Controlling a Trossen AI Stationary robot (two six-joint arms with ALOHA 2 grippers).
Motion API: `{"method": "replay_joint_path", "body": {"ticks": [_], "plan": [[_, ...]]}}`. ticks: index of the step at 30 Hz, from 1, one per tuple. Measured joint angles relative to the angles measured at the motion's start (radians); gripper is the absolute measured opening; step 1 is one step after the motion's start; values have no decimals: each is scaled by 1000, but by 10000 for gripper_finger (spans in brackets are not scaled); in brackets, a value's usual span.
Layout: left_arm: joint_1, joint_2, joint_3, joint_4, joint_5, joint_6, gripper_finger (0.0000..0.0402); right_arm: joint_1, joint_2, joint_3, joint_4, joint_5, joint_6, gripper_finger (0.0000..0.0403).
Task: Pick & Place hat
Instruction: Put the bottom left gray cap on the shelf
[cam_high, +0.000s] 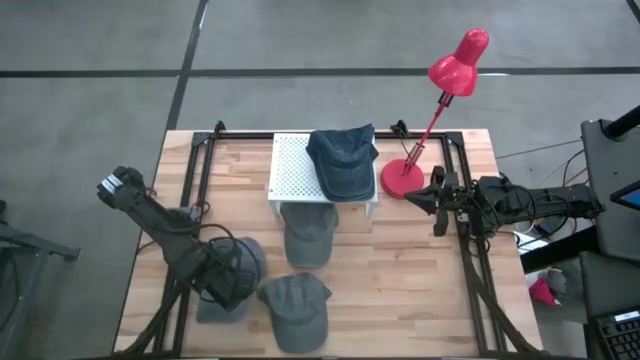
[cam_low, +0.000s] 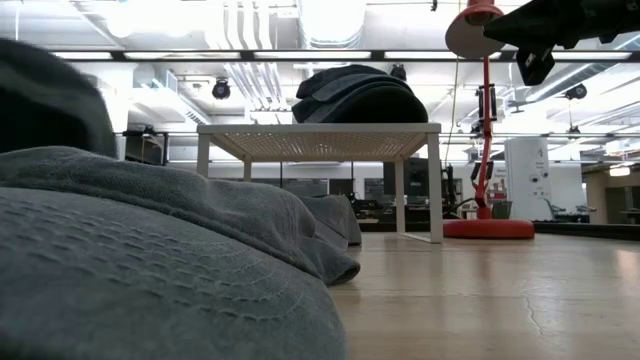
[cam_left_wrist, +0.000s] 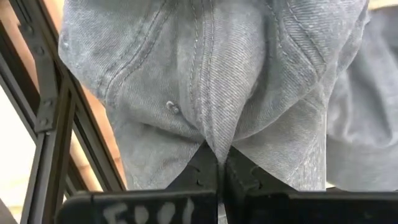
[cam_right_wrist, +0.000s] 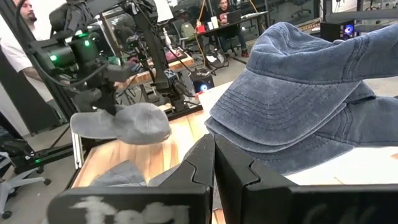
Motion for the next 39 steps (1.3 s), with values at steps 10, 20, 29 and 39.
{"method": "replay_joint_path", "body": {"ticks": [10, 20, 29, 39], "plan": [[0, 0, 93, -119, -68, -2, 0, 0, 0, 0, 0, 0, 0, 8], [1, 1, 172, -191, -218, -4, 0, 0, 0, 0, 0, -1, 0, 8], [17, 1, 235, -232, -317, 19, 0, 0, 0, 0, 0, -2, 0, 8], [72, 1, 272, -232, -433, 110, 0, 0, 0, 0, 0, -1, 0, 8]]}}
